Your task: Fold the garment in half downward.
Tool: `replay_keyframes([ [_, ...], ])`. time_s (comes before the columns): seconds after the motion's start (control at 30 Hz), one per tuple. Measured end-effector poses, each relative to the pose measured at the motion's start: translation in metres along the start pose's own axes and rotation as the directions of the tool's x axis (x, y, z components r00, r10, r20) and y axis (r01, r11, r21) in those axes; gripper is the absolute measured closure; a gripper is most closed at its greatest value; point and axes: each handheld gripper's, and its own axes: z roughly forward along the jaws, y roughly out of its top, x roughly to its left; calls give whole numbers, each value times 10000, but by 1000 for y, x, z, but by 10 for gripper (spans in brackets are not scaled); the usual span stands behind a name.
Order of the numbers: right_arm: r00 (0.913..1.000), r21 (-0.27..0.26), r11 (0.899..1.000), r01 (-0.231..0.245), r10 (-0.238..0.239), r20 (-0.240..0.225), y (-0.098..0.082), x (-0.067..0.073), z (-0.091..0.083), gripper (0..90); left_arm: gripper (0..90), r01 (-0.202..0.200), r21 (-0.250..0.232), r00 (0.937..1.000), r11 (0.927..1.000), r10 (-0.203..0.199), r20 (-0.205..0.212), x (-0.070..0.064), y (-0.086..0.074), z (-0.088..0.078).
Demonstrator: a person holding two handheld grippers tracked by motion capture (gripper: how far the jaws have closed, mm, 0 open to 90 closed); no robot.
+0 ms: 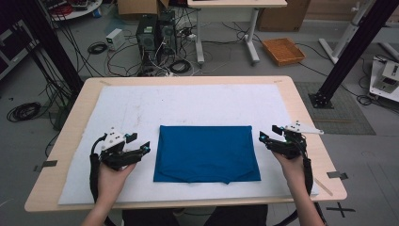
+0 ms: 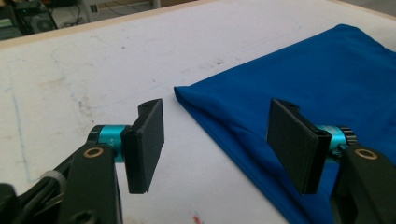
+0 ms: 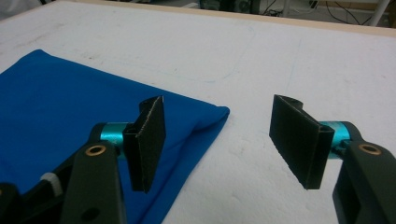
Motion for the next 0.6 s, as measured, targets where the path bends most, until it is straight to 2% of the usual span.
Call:
replay_keyframes([
  [0.27,9991,-284,9990,-351,357,224,-1,-11,-11,338,363,-81,-60,9998,9999,80,-188,2,-4,-3],
  [0.43,9990,-420,9984,-383,393,225,0,-13,-14,338,363,-131,-184,9996,9997,127,-244,2,-2,-6],
  [0.6,9985,-446,9980,-440,453,299,-1,-14,-15,338,363,-205,-58,9995,9998,203,-238,0,-3,-4],
])
